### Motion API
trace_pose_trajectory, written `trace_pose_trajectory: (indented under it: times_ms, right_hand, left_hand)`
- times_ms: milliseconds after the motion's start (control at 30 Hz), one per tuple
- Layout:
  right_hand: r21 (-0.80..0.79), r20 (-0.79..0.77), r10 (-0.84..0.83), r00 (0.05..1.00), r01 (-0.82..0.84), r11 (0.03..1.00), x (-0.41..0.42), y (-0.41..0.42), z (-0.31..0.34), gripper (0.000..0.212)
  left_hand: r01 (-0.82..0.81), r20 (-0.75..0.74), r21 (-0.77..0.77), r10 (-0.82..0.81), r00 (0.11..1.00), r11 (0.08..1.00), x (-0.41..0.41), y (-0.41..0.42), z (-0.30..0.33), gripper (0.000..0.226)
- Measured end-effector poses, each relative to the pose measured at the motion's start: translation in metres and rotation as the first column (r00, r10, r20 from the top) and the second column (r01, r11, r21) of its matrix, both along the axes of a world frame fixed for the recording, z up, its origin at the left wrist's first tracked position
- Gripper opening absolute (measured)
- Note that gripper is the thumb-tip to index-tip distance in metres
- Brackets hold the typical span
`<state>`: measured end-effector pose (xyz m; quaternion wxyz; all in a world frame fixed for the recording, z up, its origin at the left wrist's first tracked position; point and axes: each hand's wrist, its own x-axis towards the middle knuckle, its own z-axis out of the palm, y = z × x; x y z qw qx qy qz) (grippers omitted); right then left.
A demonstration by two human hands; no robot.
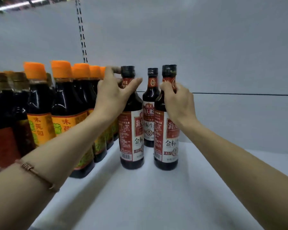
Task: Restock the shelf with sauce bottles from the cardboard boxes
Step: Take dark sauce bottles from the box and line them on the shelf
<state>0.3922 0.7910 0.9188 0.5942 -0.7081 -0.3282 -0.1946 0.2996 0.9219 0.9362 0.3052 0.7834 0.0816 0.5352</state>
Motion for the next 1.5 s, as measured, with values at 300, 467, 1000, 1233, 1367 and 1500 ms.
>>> trace_pose_trajectory:
  times_ms: [300,467,1000,1233,1367,1500]
  right_hand:
    - [-0.179,-0.027,0.029,0.999,-0.033,0.983,-0.008,0.016,0.003,0.045]
    - [-0.24,0.05,-0.128,0.99,0.137,0.961,-0.014,0.033,0.004,0.049]
    - [-0.275,0.081,-0.328,0.941,0.337,0.9,-0.019,0.053,0.004,0.053]
    - [-0.288,0.063,-0.297,0.953,0.302,0.909,-0.018,0.055,0.007,0.037]
    - [-0.343,0.071,-0.252,0.965,0.261,0.902,-0.016,0.049,0.006,0.04]
    - [-0.388,0.033,-0.22,0.975,0.215,0.896,-0.018,0.045,0.005,0.055]
  left_hand:
    - [-0.021,-0.172,0.095,0.037,0.984,0.995,-0.003,0.017,0.012,0.032]
    - [-0.008,-0.25,0.135,0.042,0.967,0.991,-0.005,0.017,0.023,0.031]
    - [0.013,-0.245,0.205,0.039,0.969,0.979,-0.003,0.033,0.023,0.038]
    - [0.026,-0.251,0.196,0.024,0.968,0.98,0.0,0.037,0.023,0.037]
    - [0.052,-0.221,0.129,-0.023,0.975,0.99,0.001,0.039,0.019,0.039]
    - [0.05,-0.206,0.088,-0.031,0.978,0.995,0.0,0.036,0.013,0.046]
